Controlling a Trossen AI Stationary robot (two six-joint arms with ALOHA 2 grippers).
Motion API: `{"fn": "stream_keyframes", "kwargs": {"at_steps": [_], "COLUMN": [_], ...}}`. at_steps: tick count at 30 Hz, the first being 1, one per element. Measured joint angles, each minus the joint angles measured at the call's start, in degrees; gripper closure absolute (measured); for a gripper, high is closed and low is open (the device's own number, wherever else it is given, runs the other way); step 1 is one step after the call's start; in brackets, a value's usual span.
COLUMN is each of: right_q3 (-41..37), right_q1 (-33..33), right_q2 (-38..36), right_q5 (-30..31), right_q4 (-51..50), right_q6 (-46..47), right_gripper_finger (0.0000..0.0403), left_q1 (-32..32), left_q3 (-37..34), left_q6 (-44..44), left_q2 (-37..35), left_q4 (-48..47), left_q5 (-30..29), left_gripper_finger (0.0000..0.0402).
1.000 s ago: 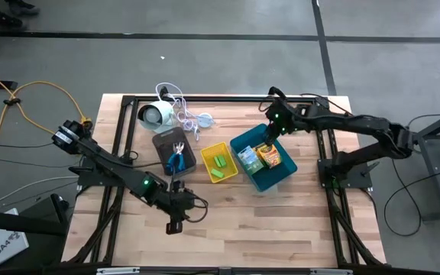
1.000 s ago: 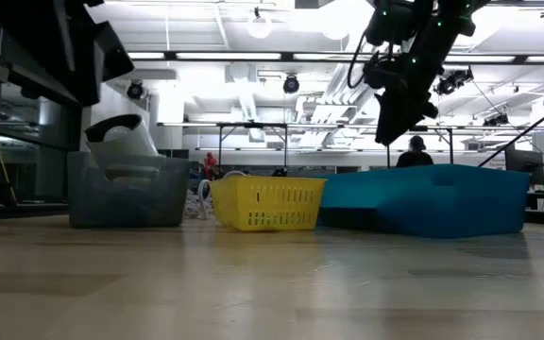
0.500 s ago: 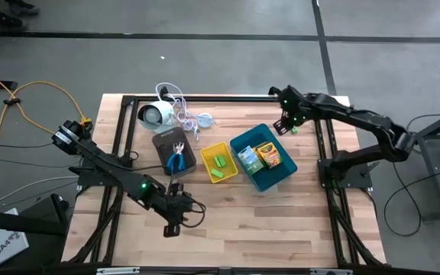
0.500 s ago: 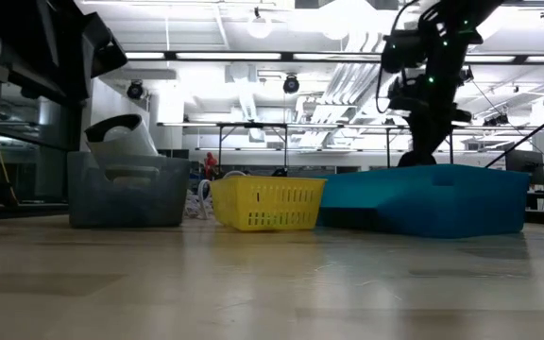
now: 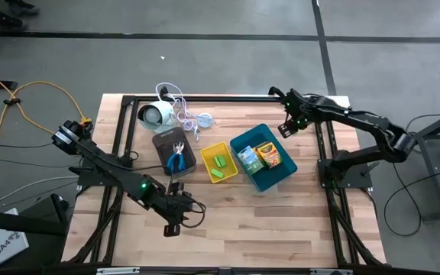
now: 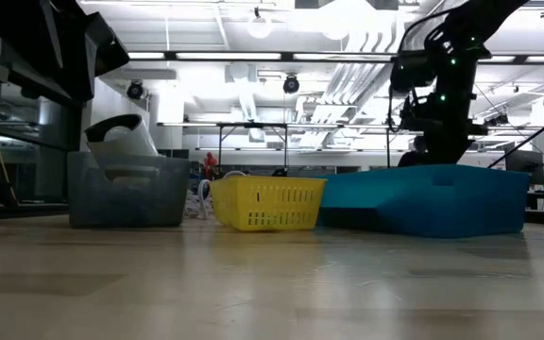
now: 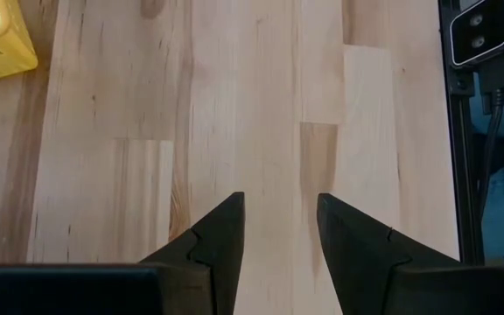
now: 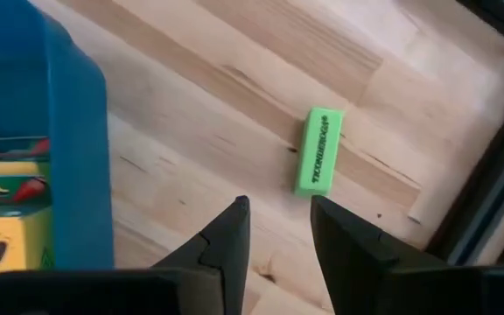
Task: Pick & Place School Supplies
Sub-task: Put the green eraser into the yellow bin
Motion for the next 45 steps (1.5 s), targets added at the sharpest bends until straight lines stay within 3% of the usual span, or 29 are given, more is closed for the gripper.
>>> {"fn": "stream_keyframes", "kwargs": {"at_steps": [5,9,13,17,37,45], "right_q3": [-2.6,-3.7,-3.7,-3.7,-3.7,-3.7], "right_q1": [0.0,0.0,-0.2,-2.0,-7.7,-7.8], "right_q2": [0.0,0.0,0.0,0.5,12.8,14.1], "right_q5": [0.0,0.8,6.4,4.7,-0.5,0.4], "right_q4": [4.2,6.3,6.6,6.6,10.8,11.4], "right_q6": [-2.3,-3.2,-0.5,3.0,2.4,2.4], "right_gripper_finger": [0.028,0.0246,0.0207,0.0187,0.019,0.019], "left_q1": [0.0,0.0,0.0,0.0,0.0,0.0], "left_q3": [0.0,0.0,0.0,0.0,0.0,0.0], "left_q6": [-0.2,-0.2,-0.2,-0.2,-0.1,-0.1], "left_q2": [0.0,0.0,0.0,0.0,0.0,0.0], "left_q4": [0.0,0.6,1.8,2.7,2.8,2.8], "left_q5": [0.0,-0.1,-0.3,-0.3,-0.4,-0.4], "left_gripper_finger": [0.026,0.026,0.026,0.026,0.026,0.026]}}
